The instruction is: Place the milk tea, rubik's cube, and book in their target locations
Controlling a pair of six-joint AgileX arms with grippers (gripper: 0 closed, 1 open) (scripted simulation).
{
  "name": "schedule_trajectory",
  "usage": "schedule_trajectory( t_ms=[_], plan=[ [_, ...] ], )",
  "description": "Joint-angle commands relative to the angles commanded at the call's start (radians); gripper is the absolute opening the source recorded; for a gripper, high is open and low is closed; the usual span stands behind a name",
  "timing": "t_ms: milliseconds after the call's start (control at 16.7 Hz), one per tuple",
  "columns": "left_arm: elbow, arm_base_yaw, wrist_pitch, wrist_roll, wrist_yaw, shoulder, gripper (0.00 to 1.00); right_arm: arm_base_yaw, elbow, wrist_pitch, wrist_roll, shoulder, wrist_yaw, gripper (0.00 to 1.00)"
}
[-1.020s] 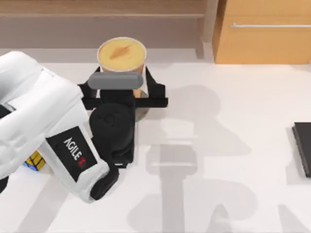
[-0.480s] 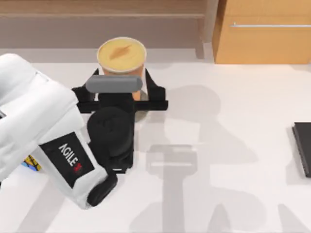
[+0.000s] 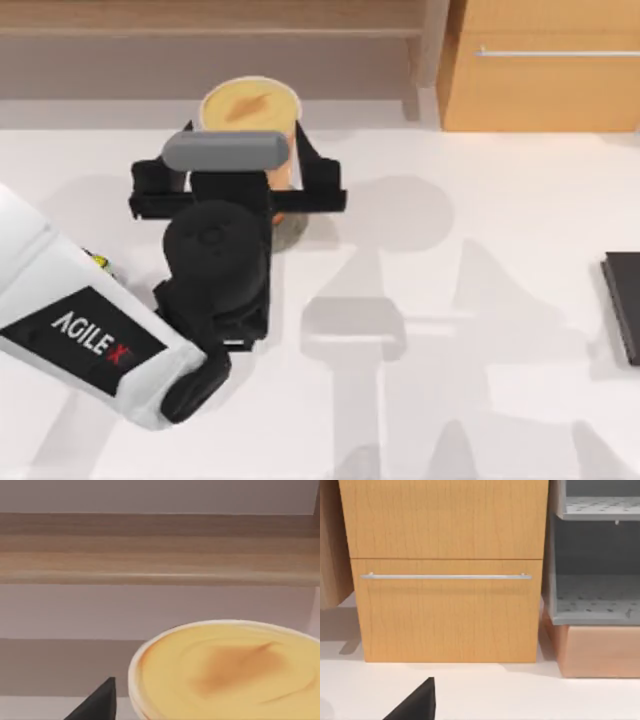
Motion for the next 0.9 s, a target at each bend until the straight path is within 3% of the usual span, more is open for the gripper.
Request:
schedule_trajectory(
  t_ms=[300,480,660,900],
  plan=[
    [0.014,0.009,-0.007,0.0,0.005,-0.003,1.0,0.0,0.0,0.0,0.0,0.0,0.0,1.0],
    [0.096,0.053,-0.101,0.004,0.035,-0.039,1.0,0.0,0.0,0.0,0.0,0.0,0.0,1.0],
    [0.228,0.135,-0.29,0.014,0.091,-0.073,1.0,0.0,0.0,0.0,0.0,0.0,0.0,1.0],
    [0.429,0.269,-0.684,0.044,0.197,-0.101,1.0,0.0,0.0,0.0,0.0,0.0,0.0,1.0]
  ],
)
